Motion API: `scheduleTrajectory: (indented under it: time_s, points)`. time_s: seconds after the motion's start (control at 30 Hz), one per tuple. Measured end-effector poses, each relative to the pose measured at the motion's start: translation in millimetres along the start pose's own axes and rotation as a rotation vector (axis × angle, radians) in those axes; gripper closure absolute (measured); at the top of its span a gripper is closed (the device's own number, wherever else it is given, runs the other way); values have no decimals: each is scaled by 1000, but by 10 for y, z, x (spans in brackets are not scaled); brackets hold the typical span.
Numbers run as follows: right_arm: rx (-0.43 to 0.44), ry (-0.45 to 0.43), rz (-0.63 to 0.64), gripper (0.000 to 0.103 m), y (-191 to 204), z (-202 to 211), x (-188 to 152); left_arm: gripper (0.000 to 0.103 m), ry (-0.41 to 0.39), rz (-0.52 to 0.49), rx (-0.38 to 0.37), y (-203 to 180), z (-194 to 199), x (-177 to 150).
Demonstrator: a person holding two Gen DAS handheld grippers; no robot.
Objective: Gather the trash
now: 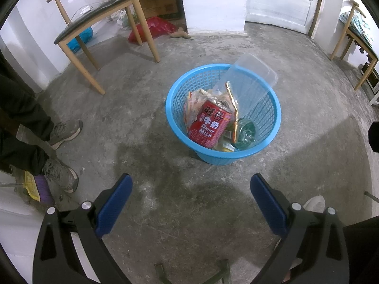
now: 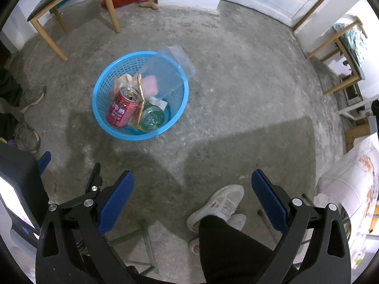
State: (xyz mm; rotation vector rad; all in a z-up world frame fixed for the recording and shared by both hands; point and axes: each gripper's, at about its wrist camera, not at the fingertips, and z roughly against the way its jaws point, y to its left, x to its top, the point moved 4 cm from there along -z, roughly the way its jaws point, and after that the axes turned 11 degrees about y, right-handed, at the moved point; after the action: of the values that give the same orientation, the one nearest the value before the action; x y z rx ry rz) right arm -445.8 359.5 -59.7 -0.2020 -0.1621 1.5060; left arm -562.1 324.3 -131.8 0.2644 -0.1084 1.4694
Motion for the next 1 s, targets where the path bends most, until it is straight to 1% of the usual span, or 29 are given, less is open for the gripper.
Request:
scheduleTrajectory:
  time_s: [0.23,0.33,0.5,1.0]
  points:
    - [-2,3,-2,8,14,-16,-2,5,1,-2,1,3,-3,-1]
    - [-18,15,-8,8,0,-24,-14,5,3,-5,-1,0,-2,-10]
    - [3,7,-13,8,-32,26,-26,5,-3,-5,2,2,3,-36]
    - [10,-6,2,8,-45,27,-39,5,-1,-1,3,5,2,-40]
